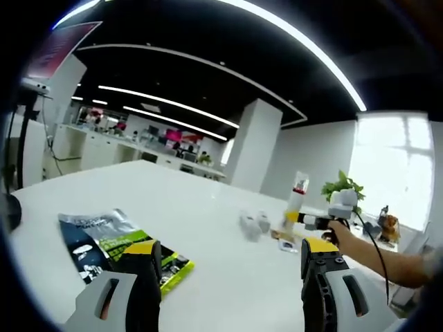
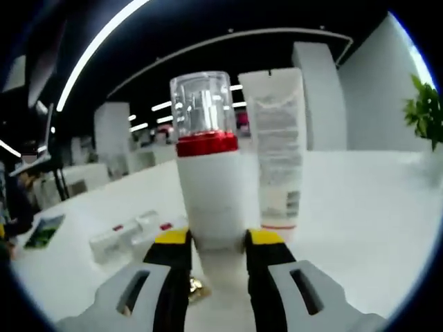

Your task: Arrange the skincare products in the storage area until every visible bottle or jar stands upright without overlapping.

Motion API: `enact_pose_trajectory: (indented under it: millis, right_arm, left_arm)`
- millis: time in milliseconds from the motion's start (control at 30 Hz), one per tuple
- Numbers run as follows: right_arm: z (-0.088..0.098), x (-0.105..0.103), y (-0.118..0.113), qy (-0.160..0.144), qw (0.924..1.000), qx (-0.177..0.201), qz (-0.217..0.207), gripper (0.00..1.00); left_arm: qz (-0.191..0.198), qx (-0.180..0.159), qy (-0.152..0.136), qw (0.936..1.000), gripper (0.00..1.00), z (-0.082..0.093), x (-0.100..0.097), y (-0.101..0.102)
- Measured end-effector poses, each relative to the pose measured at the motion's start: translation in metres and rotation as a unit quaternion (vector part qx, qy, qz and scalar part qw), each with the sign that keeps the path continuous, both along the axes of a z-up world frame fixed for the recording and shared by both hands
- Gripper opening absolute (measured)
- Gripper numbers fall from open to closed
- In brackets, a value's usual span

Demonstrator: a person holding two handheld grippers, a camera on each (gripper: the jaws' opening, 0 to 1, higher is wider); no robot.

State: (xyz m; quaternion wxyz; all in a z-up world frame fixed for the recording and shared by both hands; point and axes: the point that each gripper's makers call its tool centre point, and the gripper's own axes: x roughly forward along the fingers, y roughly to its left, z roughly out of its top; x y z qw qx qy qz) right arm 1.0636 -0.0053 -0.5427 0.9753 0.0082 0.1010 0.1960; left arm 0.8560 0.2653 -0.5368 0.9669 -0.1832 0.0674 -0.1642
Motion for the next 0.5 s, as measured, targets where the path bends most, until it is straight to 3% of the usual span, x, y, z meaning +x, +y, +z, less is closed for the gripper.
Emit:
enact_pose_trajectory:
  millis: [200, 500]
  right_arm:
    - [0.002, -0.018, -0.006, -0.003, 1.0, -0.005, 0.005, 0.26]
    - [-0.007, -0.007, -0.003, 0.012, 0.9998, -0.017, 0.0, 0.24]
  left_arm:
    - [-0.003, 0.0, 0.002, 1.0, 0.85, -0.003, 0.0, -0.002]
    - [-0.013, 0.002, -0.002, 0.9999, 0.85, 0.001, 0.0, -0.009]
